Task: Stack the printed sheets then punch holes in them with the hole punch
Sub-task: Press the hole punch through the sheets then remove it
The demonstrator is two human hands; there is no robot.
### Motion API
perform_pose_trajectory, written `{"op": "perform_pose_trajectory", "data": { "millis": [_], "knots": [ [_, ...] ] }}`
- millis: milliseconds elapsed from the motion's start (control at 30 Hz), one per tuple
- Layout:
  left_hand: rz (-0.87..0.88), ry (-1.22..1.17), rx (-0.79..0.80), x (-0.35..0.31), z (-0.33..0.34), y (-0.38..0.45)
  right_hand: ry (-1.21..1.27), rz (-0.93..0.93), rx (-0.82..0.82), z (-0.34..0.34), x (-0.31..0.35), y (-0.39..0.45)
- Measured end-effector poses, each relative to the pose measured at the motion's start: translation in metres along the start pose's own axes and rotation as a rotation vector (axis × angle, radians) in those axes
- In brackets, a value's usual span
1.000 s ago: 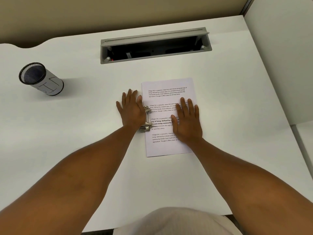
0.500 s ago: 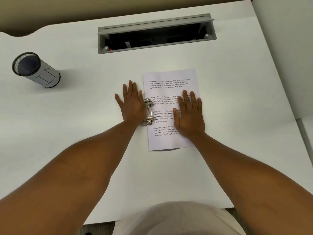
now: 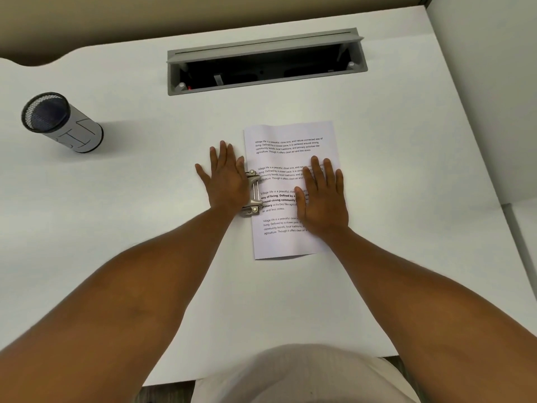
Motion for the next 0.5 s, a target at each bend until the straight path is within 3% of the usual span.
{"op": "perform_pose_trajectory", "data": {
  "millis": [500],
  "knots": [
    [-0.043, -0.041, 0.063, -0.014, -0.006, -0.001, 0.016, 0.021, 0.103, -0.004, -0.001, 0.003]
  ]
}}
Point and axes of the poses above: each hand's wrist, its own y-axis towards the middle knuckle, its own z-axis out of the palm, x = y × z, the point moved 4 cm from there along y, towards the middle knuckle, and after that the axes turned 13 degrees about -z, right-handed, at the moved point
